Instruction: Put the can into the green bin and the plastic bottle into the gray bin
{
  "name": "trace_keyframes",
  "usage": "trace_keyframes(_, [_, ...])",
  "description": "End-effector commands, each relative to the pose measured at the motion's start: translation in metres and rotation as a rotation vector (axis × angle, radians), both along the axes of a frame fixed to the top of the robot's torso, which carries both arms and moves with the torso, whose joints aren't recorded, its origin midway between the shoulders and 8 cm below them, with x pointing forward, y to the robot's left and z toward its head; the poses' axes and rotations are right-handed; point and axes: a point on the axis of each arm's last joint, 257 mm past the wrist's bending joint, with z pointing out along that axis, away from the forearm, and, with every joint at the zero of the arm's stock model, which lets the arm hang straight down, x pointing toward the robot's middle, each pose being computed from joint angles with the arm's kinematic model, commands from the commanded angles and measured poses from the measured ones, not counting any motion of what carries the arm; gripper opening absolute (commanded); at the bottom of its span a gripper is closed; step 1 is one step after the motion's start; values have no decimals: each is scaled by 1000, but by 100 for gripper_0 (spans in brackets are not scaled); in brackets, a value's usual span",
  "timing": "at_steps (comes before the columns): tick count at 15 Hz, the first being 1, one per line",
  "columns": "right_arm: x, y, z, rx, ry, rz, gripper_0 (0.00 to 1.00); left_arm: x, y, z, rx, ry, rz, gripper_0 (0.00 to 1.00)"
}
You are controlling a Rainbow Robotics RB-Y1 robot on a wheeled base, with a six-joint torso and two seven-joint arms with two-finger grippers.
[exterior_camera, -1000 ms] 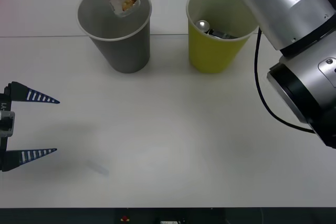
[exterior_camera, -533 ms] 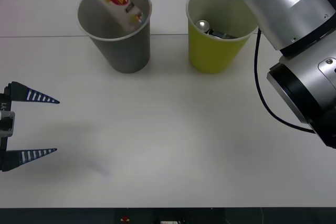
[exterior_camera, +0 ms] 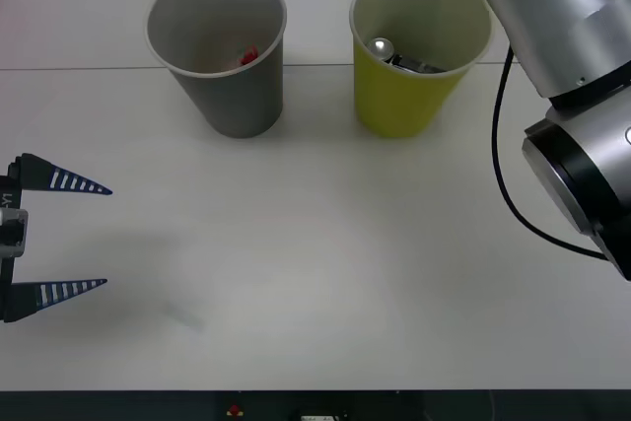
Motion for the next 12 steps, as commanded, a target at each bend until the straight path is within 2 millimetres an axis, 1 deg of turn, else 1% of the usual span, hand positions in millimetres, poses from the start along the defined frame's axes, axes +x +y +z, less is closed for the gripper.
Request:
trace_keyframes(1, [-16, -24, -4, -14, -29, 23, 100, 0, 0, 0, 0, 0, 0, 100])
trace_keyframes(2, [-25, -35, -8, -24, -43, 32, 100, 0, 0, 0, 0, 0, 0, 100])
trace_keyframes(6, [-50, -73, -21, -32, -86, 45, 100, 0, 0, 0, 0, 0, 0, 100])
trace_keyframes(9, [-70, -104, -35, -27, -108, 48, 100, 0, 0, 0, 0, 0, 0, 100])
trace_keyframes(10, [-80, -117, -42, -25, -115, 61, 100, 0, 0, 0, 0, 0, 0, 100])
trace_keyframes(12, [-96, -138, -52, -25, -123, 95, 100, 0, 0, 0, 0, 0, 0, 100])
